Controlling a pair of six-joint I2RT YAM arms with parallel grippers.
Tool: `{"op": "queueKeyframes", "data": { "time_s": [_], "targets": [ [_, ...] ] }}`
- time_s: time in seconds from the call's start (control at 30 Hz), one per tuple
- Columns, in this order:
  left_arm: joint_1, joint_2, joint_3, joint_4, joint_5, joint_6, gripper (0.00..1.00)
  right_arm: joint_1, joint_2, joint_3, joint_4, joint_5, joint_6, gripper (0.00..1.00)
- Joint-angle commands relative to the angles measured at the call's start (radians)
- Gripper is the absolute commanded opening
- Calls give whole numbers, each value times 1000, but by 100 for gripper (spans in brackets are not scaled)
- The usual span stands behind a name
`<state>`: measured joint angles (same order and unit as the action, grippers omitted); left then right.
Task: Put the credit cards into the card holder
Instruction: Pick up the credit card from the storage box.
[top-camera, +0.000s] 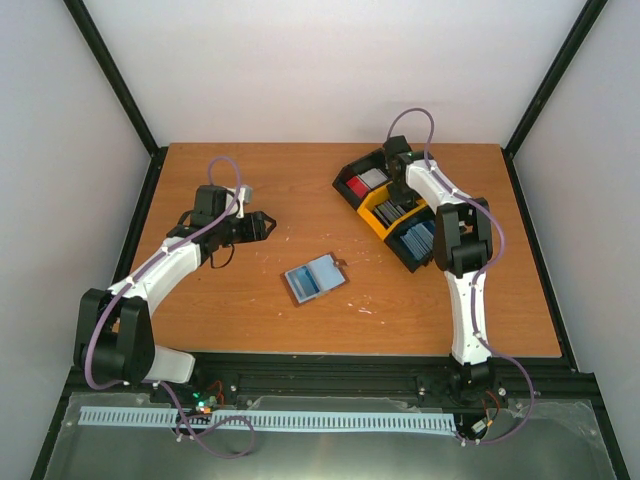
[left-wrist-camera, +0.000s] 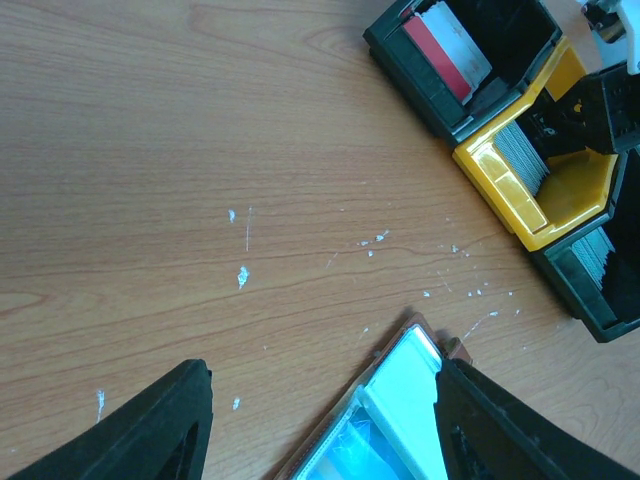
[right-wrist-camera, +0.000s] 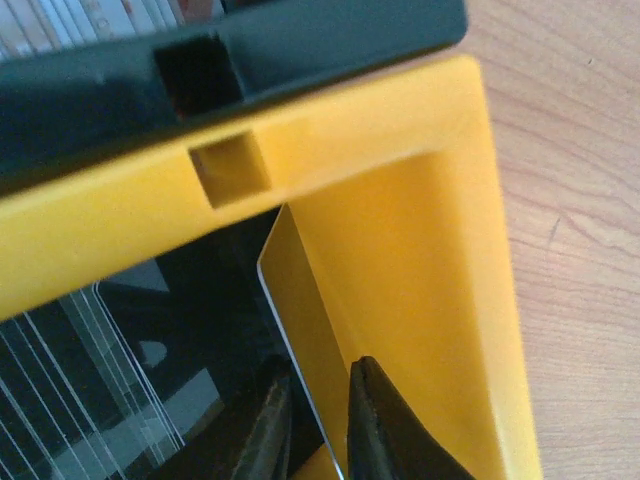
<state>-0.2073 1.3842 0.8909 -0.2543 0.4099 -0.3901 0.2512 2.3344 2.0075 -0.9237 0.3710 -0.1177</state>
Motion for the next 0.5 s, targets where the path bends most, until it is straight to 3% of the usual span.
{"op": "queueKeyframes", "data": {
  "time_s": [0.0, 0.17, 0.27, 0.47],
  "targets": [
    [9, -11, 23, 22, -11, 10, 62, -7, 2, -23, 8, 23, -21, 17],
    [9, -9, 26, 23, -12, 11, 62, -7, 8, -38, 19, 35, -40, 16],
    [9, -13, 33, 22, -11, 8, 63, -6, 6, -29, 18, 10, -54, 4],
    [9, -31, 50, 32, 26, 15, 68, 14, -110, -24, 11, -33, -51, 3]
  ]
}}
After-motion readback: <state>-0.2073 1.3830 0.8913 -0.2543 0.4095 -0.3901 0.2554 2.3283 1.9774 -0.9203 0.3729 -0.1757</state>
